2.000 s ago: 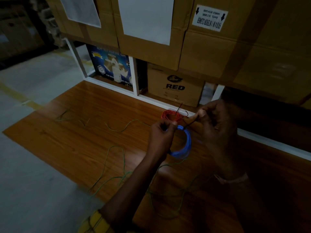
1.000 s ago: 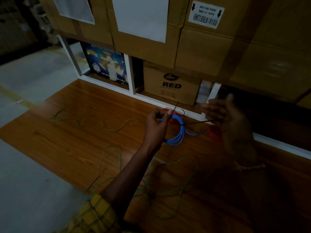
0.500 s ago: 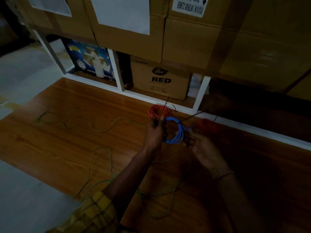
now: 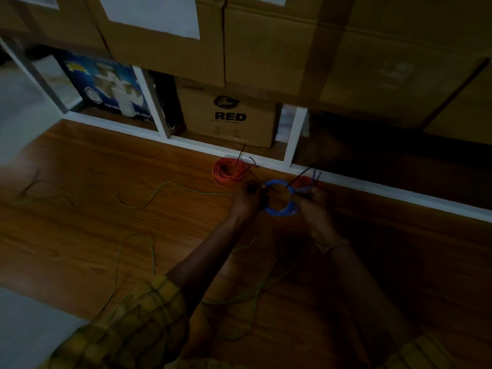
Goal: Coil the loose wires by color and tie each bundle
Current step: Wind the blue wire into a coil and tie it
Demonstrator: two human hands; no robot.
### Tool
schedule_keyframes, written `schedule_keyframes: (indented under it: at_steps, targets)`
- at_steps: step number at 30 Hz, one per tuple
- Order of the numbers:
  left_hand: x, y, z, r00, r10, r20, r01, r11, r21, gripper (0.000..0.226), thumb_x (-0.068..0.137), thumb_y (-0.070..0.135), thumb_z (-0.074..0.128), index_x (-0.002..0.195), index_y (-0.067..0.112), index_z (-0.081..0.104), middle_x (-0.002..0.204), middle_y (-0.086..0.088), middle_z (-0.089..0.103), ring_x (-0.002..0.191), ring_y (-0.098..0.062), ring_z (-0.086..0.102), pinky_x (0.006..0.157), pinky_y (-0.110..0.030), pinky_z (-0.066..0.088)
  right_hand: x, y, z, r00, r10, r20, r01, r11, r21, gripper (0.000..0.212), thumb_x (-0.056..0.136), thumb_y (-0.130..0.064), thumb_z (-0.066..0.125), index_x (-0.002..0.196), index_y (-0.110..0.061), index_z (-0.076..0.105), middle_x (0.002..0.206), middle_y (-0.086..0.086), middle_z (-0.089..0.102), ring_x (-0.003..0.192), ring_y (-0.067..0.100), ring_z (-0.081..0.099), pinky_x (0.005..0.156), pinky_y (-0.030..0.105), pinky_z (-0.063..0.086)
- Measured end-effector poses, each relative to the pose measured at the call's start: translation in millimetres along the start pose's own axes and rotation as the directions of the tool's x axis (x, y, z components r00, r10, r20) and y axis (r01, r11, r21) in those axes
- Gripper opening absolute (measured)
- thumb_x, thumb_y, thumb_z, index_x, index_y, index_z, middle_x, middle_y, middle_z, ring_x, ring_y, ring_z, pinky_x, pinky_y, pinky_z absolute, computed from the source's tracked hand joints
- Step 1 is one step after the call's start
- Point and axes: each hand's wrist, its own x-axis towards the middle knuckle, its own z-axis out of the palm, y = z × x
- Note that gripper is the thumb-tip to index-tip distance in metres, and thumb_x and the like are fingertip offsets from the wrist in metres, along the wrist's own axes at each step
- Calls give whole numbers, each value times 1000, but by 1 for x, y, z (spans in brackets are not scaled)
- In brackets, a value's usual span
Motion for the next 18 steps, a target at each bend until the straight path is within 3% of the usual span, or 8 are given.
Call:
schedule_keyframes:
  at_steps: [2, 4, 7, 9, 13, 16, 17, 18]
  targets:
    - [3, 7, -5, 999, 37, 33, -39, 998, 51, 18, 109, 13, 54, 102, 14, 70, 97, -12, 75, 91, -29, 74, 72, -36, 60, 17, -2, 2, 997, 22, -71, -25, 998, -49, 23, 92, -4, 70, 83, -24, 64, 87, -4, 67, 85, 19, 67, 77, 31, 52]
    - [9, 13, -10, 996, 74, 43, -78, 992, 103, 21, 108, 12, 54, 97, 18, 71, 103, -19, 75, 97, -37, 73, 82, -49, 60, 34, -5, 5, 992, 30, -119, -45, 991, -129, 10, 92, -11, 71, 86, -19, 70, 88, 0, 70, 85, 19, 67, 78, 32, 53]
    - [16, 15, -18, 998, 66, -17, -63, 988, 141, 21, 107, 10, 56, 99, 21, 72, 103, -9, 76, 97, -27, 73, 88, -49, 59, 61, -6, 12, 992, 53, -115, -80, 966, -245, 14, 86, -22, 73, 73, -22, 71, 78, 2, 70, 74, 20, 68, 78, 37, 57]
    - [17, 9, -24, 997, 59, -48, -53, 990, 132, 16, 106, 11, 57, 103, 13, 73, 102, -15, 75, 96, -30, 72, 85, -51, 59, 78, 1, 18, 988, 107, -107, -132, 957, -259, 17, 87, -24, 74, 71, -19, 72, 81, 5, 71, 82, 29, 72, 81, 46, 60]
    - [1, -1, -35, 998, 60, -34, -57, 996, 67, 19, 106, 7, 57, 109, 20, 70, 103, -4, 76, 95, -18, 74, 81, -36, 62, 83, 4, 36, 988, 145, -45, -151, 969, -194, 22, 100, -11, 59, 111, 5, 69, 106, 19, 69, 98, 30, 67, 89, 41, 55]
    - [-8, -8, -47, 998, 30, -48, -29, 999, 26, 17, 105, 6, 59, 112, 17, 69, 103, -2, 75, 95, -15, 74, 78, -28, 61, 78, 22, 43, 982, 163, -91, -162, 987, 23, 19, 106, -9, 47, 111, -7, 66, 115, 13, 68, 105, 25, 63, 104, 36, 49]
    - [-10, -9, -50, 998, 12, -56, -12, 1000, 6, 16, 104, 5, 59, 111, 16, 70, 103, -3, 75, 95, -17, 74, 78, -28, 62, 72, 27, 44, 979, 180, -95, -188, 979, -76, 22, 105, -15, 49, 114, -12, 69, 116, 6, 70, 107, 20, 64, 101, 27, 50]
    - [-12, -10, -54, 998, -6, -61, 6, 1000, -9, 17, 104, 4, 59, 109, 15, 71, 104, -4, 76, 97, -18, 74, 80, -29, 63, 65, 31, 43, 980, 40, -193, -54, 996, -65, 23, 103, -18, 53, 117, -16, 72, 115, 1, 71, 108, 17, 66, 90, 16, 50]
